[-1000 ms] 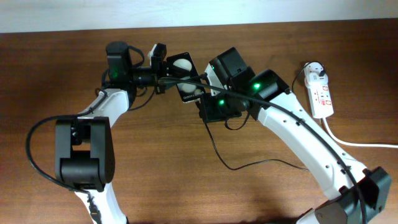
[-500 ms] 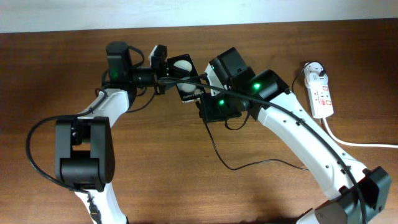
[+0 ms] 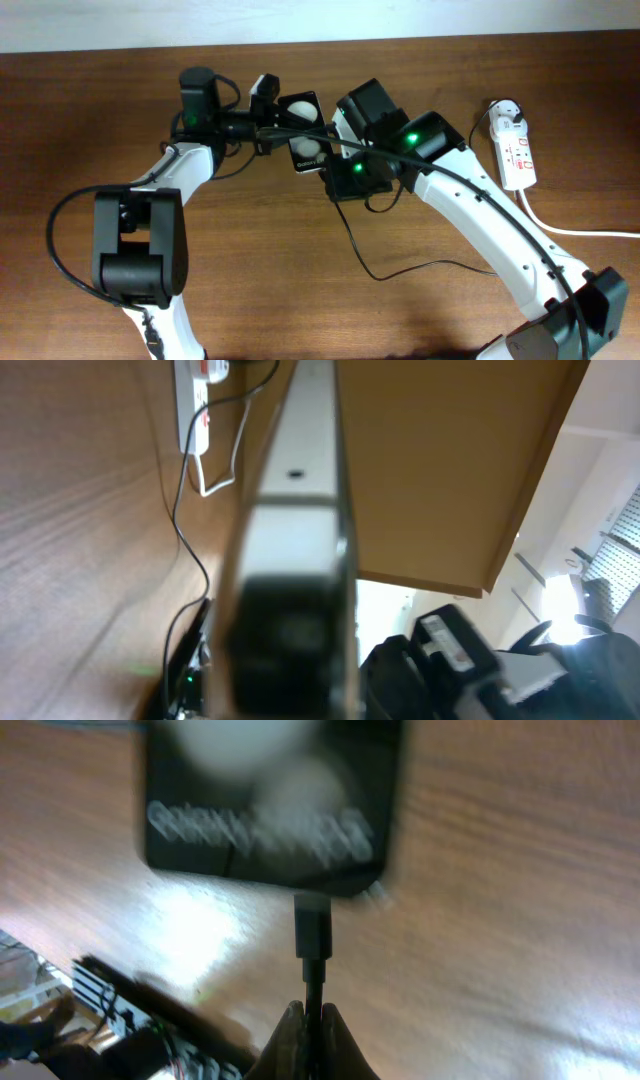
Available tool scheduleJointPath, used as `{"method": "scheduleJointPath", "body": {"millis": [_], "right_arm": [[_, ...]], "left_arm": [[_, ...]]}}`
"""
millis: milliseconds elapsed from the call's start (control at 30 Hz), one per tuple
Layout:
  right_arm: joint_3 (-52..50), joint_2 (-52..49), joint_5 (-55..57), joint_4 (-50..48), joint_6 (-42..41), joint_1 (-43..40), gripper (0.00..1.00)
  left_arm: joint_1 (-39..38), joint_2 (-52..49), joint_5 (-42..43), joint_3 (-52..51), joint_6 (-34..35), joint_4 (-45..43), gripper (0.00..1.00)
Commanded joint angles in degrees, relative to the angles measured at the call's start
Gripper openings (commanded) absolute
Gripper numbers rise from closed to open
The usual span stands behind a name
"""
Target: Plug charger to phone and switch on socket
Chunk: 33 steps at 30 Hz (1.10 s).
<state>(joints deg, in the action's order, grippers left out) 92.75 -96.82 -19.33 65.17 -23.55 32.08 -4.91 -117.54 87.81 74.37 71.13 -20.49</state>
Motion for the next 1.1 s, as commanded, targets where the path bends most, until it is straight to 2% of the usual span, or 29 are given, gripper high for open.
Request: {"method": "scheduleJointPath", "body": {"millis": [0, 67, 167, 233, 267, 300, 400, 533, 633, 767, 867, 1000, 1067], "right_arm": [[0.02, -0.42, 0.22, 1.29, 0.76, 0.17, 0.04], [0.04, -0.39, -4.09, 0.83, 3.69, 0.17, 0.04], [0.04, 2.58, -12.37, 2.03, 10.08, 0.17, 0.04], [0.04, 9.01, -5.55, 2.45, 11.54, 0.26, 0.04], [0.04, 11.19, 2.27, 0.2, 11.13, 0.9, 0.04], [0.04, 11.89, 5.03, -3.19, 10.64, 1.4, 0.04], [0.02, 9.01, 5.01, -8.41, 8.24, 1.68, 0.04], [0.02, 1.38, 2.49, -5.09, 2.67, 1.88, 0.04], [0.02, 0.85, 2.43, -4.52, 2.64, 3.3, 0.04], [0.02, 0.85, 1.95, -4.42, 0.5, 4.68, 0.04], [0.02, 0.85, 2.03, -4.55, -3.39, 4.68, 0.04], [0.02, 0.85, 2.01, -4.94, -4.68, 4.61, 0.04], [0.02, 0.85, 2.03, -4.98, -5.92, 4.61, 0.04]], "left_arm": [[2.51, 0.98, -0.81, 0.79, -2.58, -0.31, 0.0], [2.56, 0.96, -0.79, 0.79, -7.13, -0.26, 0.0], [2.51, 0.96, -0.76, 0.79, -7.85, -0.28, 0.0], [2.51, 0.96, -0.79, 0.79, -7.87, -0.28, 0.0], [2.51, 0.96, -0.79, 0.79, -7.87, -0.28, 0.0], [2.51, 0.96, -0.76, 0.79, -7.85, -0.28, 0.0], [2.51, 0.96, -0.37, 0.79, -6.99, 0.02, 0.0], [2.56, 0.96, -0.13, 0.79, -6.25, 3.91, 0.0], [2.56, 0.96, -0.2, 0.79, -2.12, 3.89, 0.0], [2.62, 0.96, -0.59, 0.79, 0.02, 3.87, 0.0], [2.62, 0.96, -0.57, 0.79, 0.0, 3.87, 0.0], [2.62, 0.96, -0.59, 0.79, -0.28, 3.8, 0.0], [2.62, 0.96, -0.57, 0.79, -4.35, 3.8, 0.0]]}}
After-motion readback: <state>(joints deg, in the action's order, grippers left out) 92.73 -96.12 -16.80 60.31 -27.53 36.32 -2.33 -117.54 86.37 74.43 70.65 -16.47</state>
